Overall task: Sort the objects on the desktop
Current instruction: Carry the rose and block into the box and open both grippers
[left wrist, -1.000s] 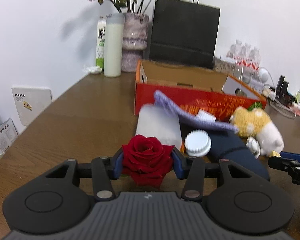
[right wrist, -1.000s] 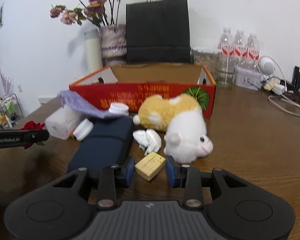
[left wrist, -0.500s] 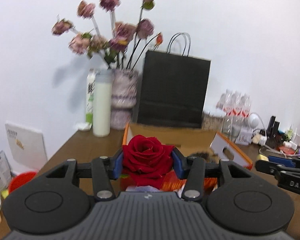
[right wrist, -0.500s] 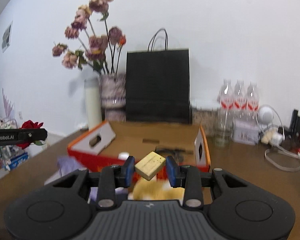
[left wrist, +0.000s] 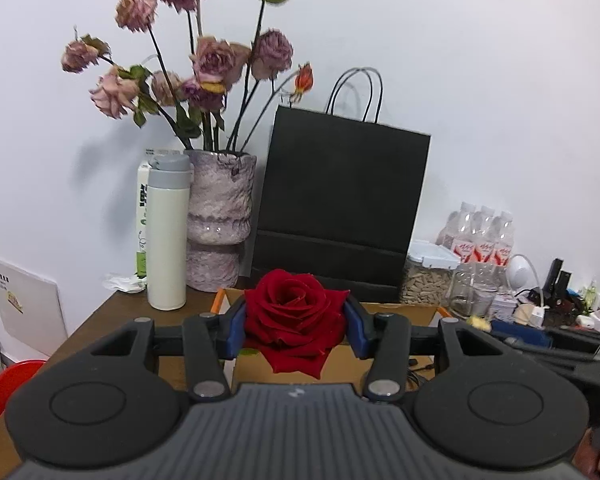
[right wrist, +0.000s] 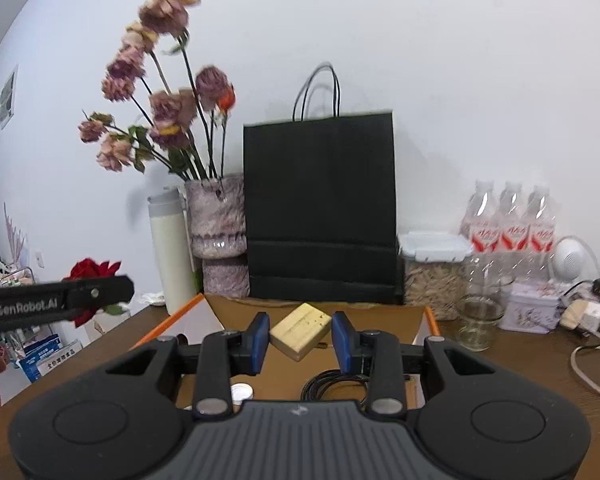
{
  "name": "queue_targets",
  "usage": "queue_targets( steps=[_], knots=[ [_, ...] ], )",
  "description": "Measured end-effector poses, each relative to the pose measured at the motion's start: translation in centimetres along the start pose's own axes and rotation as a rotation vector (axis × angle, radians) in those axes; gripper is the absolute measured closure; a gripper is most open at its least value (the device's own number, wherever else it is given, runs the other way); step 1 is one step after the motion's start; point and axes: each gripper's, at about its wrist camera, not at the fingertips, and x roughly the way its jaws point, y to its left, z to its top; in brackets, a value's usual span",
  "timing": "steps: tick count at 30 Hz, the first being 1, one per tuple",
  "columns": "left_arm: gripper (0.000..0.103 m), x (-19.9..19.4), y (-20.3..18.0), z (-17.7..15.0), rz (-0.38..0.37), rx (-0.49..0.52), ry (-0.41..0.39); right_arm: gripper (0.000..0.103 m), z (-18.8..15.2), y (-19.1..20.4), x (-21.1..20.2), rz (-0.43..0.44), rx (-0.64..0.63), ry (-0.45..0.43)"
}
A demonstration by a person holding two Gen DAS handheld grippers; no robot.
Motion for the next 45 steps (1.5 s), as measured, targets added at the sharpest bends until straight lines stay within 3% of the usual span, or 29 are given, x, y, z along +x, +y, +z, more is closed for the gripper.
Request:
queue_targets(
  steps=[5,10,18,31,32,34,39,40,45],
  knots=[
    [0.054,4.0,-0.3,0.2,0.009,0.019,0.042,0.071,-0.7,-1.1,4.0,-0.023,-0.023,0.067],
    [0.054,7.8,0.2,-0.5,-0.009,0.010,0.140,0.071,-2.1,-2.5,7.2,-0.060,-0.036,0.160],
    [0.054,11.3,0.4,-3.0,0.010,0.032,0.301,0.071,-3.5,-3.0,8.7,-0.076,-0.034,0.228],
    [0.050,11.1,-0.2,-3.6,0.026,0.073,0.306,0.069,-3.5,-3.1,8.9,-0.082,-0.027,0.257],
    [0.047,11.1,-0.2,-3.5,0.027,0.076,0.303,0.067,-3.5,-3.2,8.9,-0.085,-0.026,0.258],
    [0.040,10.9,-0.3,-3.5,0.032,0.081,0.294,0.046,-3.4,-3.2,8.8,-0.089,-0.028,0.255],
    [0.004,10.3,-0.2,-3.0,0.049,0.075,0.263,0.006,-3.2,-2.8,8.5,-0.092,-0.048,0.248],
    [0.000,10.2,-0.2,-2.9,0.052,0.073,0.255,0.002,-3.1,-2.7,8.4,-0.092,-0.052,0.248],
    [0.000,9.9,-0.3,-2.6,0.071,0.075,0.239,0.000,-3.0,-2.5,8.4,-0.103,-0.064,0.260]
  ],
)
